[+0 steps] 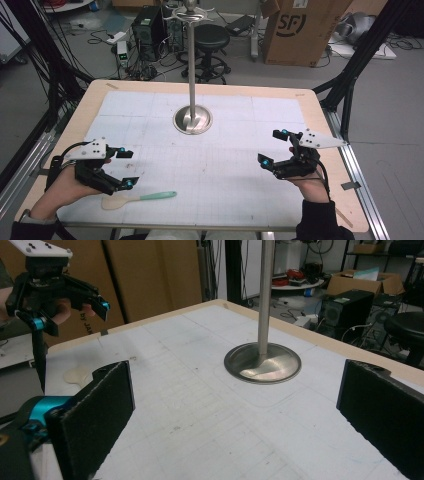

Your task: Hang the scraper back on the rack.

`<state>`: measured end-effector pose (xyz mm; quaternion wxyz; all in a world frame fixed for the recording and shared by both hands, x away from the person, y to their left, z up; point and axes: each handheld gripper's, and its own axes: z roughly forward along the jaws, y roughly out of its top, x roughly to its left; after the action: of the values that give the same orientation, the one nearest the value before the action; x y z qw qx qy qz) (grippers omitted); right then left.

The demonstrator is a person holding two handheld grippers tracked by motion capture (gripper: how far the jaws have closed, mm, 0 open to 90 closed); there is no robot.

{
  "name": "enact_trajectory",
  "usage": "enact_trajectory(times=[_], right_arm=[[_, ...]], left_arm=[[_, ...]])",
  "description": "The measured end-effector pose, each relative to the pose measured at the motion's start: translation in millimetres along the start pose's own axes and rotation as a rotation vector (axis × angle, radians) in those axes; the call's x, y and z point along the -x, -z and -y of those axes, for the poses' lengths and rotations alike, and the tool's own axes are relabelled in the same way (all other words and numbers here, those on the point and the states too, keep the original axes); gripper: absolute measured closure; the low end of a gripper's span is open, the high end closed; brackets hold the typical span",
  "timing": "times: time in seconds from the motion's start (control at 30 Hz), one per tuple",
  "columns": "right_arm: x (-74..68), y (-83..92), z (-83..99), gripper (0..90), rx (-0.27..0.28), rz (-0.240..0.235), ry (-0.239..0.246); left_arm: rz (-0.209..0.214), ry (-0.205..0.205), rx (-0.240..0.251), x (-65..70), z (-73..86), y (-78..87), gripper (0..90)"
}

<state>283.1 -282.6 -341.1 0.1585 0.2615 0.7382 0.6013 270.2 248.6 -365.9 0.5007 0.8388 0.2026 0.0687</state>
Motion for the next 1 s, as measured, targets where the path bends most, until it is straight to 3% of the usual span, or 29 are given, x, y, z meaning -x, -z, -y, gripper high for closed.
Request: enact_trajectory(times=[0.07, 0.17, 0.27, 0.37, 0.43, 0.6, 0.73, 1.0], right_arm=[[-0.1, 0.1, 0.2, 1.0, 0.000, -0.001, 0.000], [-0.4, -0.1, 0.6, 1.0, -0.004, -0.002, -0.006], [0.2, 0.0, 1.1, 1.0, -0.002, 0.000, -0.005], [0.3, 0.1, 1.0, 1.0, -0.003, -0.001, -0.006], [0.5, -0.2, 1.3, 1.0, -0.003, -0.002, -0.004], [-0.2, -1.2, 1.5, 1.0, -0.011, -0.005, -0.008], [-0.4, -1.9, 1.0, 1.0, -0.009, -0.007, -0.007], [1.5, -1.9, 3.2, 1.0, -0.012, -0.006, -0.011]], left_arm=[[0.006, -0.010, -0.013, 0.2, 0.4, -2.0, 14.4], [-0.012, -0.066, -0.055, 2.3, 1.2, -5.0, 18.8], [0.018, -0.082, -0.104, 2.6, 2.9, -7.5, 21.5], [0.057, -0.072, -0.175, 4.1, 5.9, -11.8, 23.1], [0.056, -0.087, -0.232, 6.0, 7.6, -15.1, 23.5], [0.092, -0.110, -0.320, 9.4, 10.2, -23.2, 32.9], [0.108, -0.095, -0.409, 9.0, 14.1, -30.6, 40.5], [0.127, -0.088, -0.503, 8.9, 21.8, -38.4, 49.4]])
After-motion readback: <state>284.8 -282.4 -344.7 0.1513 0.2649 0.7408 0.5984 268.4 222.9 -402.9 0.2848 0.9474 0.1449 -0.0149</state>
